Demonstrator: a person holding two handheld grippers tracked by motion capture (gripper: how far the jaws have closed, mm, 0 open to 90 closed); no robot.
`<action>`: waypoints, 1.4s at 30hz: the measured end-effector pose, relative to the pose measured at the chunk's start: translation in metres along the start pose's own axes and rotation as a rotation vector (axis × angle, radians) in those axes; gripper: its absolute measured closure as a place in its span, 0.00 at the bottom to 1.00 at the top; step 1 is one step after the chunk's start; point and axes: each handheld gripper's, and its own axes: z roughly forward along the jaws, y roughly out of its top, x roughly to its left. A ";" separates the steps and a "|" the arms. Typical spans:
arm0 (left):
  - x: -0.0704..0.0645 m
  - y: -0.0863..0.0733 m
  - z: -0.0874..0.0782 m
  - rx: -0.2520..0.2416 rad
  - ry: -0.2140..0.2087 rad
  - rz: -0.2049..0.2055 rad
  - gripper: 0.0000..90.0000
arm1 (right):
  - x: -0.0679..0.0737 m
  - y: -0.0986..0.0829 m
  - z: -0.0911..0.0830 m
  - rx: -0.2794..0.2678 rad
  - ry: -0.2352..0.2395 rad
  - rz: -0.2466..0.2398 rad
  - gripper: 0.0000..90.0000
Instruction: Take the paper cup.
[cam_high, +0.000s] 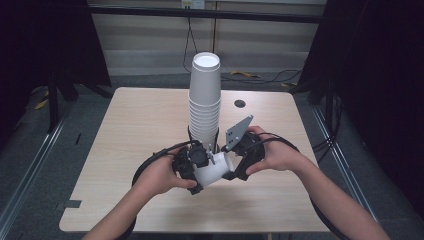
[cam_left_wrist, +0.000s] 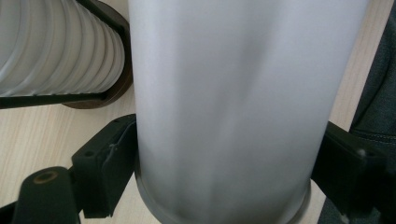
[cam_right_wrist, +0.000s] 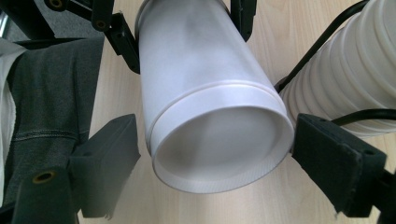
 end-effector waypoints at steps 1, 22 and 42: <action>0.000 0.000 0.000 0.002 0.002 0.001 0.17 | 0.000 0.001 0.000 -0.001 0.002 -0.003 0.16; -0.002 0.005 0.000 -0.001 0.005 0.037 0.17 | 0.000 0.004 0.009 0.043 0.034 -0.003 0.20; -0.003 0.006 -0.002 -0.004 0.015 0.038 0.16 | 0.000 0.005 0.015 0.083 0.046 -0.010 0.25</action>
